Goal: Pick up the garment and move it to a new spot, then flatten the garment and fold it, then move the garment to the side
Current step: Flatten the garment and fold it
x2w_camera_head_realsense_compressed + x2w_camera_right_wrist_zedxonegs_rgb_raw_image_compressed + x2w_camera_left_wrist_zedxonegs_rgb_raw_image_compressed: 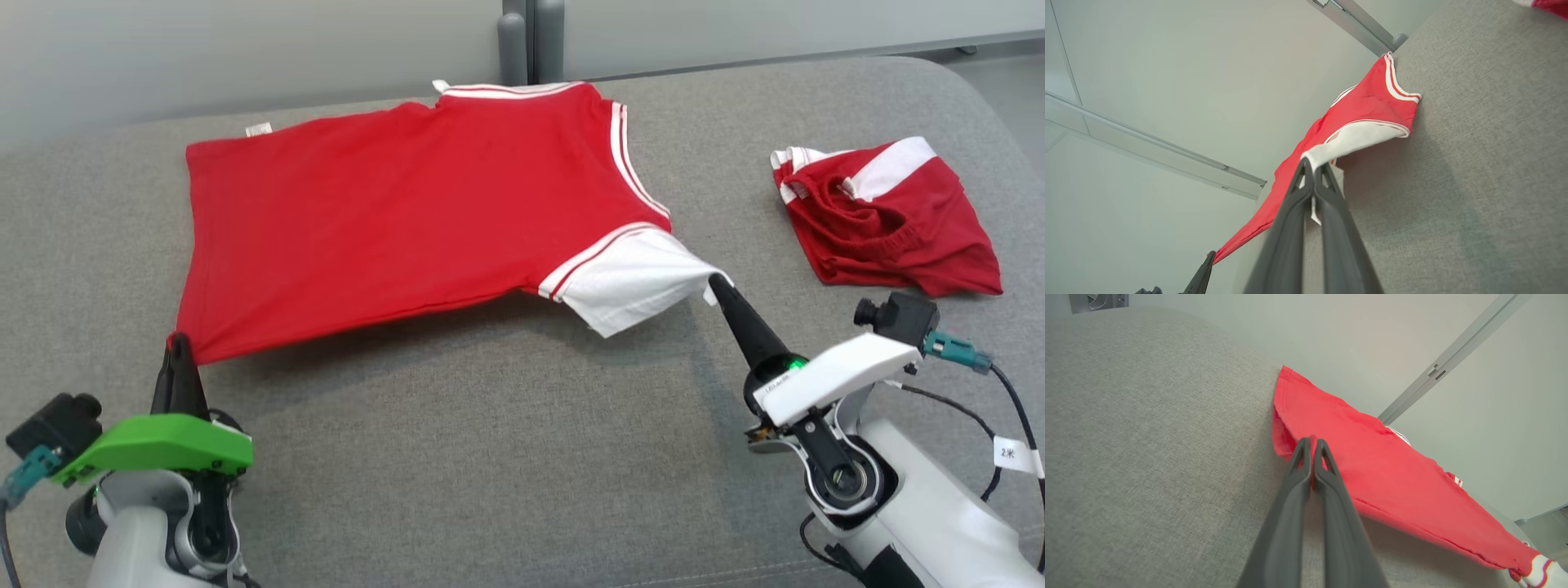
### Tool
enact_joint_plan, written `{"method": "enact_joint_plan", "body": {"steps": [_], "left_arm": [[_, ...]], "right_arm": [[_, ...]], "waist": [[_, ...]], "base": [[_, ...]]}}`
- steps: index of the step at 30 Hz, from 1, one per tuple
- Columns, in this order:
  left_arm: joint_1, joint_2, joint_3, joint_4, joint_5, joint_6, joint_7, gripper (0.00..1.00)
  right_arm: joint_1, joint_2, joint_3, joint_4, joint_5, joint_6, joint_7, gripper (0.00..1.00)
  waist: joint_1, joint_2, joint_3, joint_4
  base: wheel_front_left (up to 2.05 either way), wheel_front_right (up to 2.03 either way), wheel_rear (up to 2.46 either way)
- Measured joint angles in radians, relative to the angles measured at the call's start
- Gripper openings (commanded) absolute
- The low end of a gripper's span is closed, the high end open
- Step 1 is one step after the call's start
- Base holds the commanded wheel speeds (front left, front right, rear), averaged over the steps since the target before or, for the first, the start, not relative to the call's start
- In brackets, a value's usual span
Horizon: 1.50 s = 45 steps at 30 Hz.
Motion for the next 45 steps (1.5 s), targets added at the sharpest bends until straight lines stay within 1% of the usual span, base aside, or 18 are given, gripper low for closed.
{"method": "enact_joint_plan", "body": {"steps": [4, 6, 10, 16, 21, 26, 28, 31, 36, 41, 42, 45], "left_arm": [[0.07, 0.0, 0.015, -0.01, -0.012, -0.012, -0.045, 0.0], [0.105, 0.0, 0.02, -0.022, -0.014, -0.02, -0.046, 0.0], [0.173, 0.0, 0.019, -0.036, -0.011, -0.02, -0.048, 0.0], [0.257, 0.001, 0.015, -0.063, 0.017, -0.019, -0.057, 0.0], [0.301, 0.002, 0.017, -0.102, 0.036, -0.018, -0.065, 0.0], [0.339, 0.003, 0.045, -0.13, 0.037, -0.006, -0.068, 0.0], [0.35, 0.003, 0.046, -0.13, 0.037, -0.006, -0.068, 0.0], [0.352, 0.003, 0.036, -0.126, 0.037, -0.006, -0.068, 0.0], [0.357, 0.004, 0.009, -0.092, 0.053, -0.004, -0.068, 0.0], [0.358, 0.004, -0.011, -0.072, 0.08, 0.004, -0.068, 0.0], [0.358, 0.005, -0.018, -0.066, 0.089, 0.004, -0.068, 0.0], [0.357, 0.008, -0.034, -0.056, 0.116, 0.009, -0.068, 0.0]], "right_arm": [[0.062, -0.022, 0.014, -0.036, -0.001, 0.0, 0.0, 0.0], [0.094, -0.04, 0.02, -0.054, -0.004, 0.0, -0.004, 0.0], [0.155, -0.068, 0.048, -0.085, -0.005, 0.0, -0.002, 0.0], [0.253, -0.078, 0.097, -0.151, -0.004, 0.0, 0.021, 0.0], [0.316, -0.1, 0.131, -0.22, 0.014, 0.0, 0.056, 0.0], [0.34, -0.135, 0.137, -0.272, 0.024, -0.002, 0.069, 0.0], [0.345, -0.152, 0.135, -0.272, 0.022, -0.019, 0.071, 0.0], [0.372, -0.165, 0.131, -0.266, 0.028, -0.03, 0.072, 0.0], [0.426, -0.152, 0.162, -0.239, 0.044, -0.053, 0.092, 0.0], [0.429, -0.134, 0.179, -0.22, 0.043, -0.056, 0.1, 0.0], [0.428, -0.135, 0.179, -0.21, 0.034, -0.064, 0.1, 0.0], [0.426, -0.131, 0.178, -0.181, 0.026, -0.073, 0.098, 0.0]], "waist": [[0.0, 0.0, -0.039, 0.001], [0.0, 0.0, -0.059, -0.001], [0.0, 0.0, -0.093, -0.014], [0.0, 0.0, -0.126, -0.042], [0.0, 0.0, -0.137, -0.052], [0.0, 0.0, -0.136, -0.052], [0.0, 0.0, -0.135, -0.051], [0.0, 0.0, -0.135, -0.043], [0.0, 0.0, -0.135, -0.024], [0.0, 0.0, -0.132, -0.019], [0.0, 0.0, -0.131, -0.019], [0.0, 0.0, -0.13, -0.019]], "base": [[0.0, 0.0, 0.0], [0.0, 0.0, 0.0], [0.0, 0.0, 0.0], [0.0, 0.0, 0.0], [0.0, 0.0, 0.0], [0.0, 0.0, 0.0], [0.0, 0.0, 0.0], [0.0, 0.0, 0.0], [0.0, 0.0, 0.0], [0.0, 0.0, 0.0], [0.0, 0.0, 0.0], [0.0, 0.0, 0.0]]}}
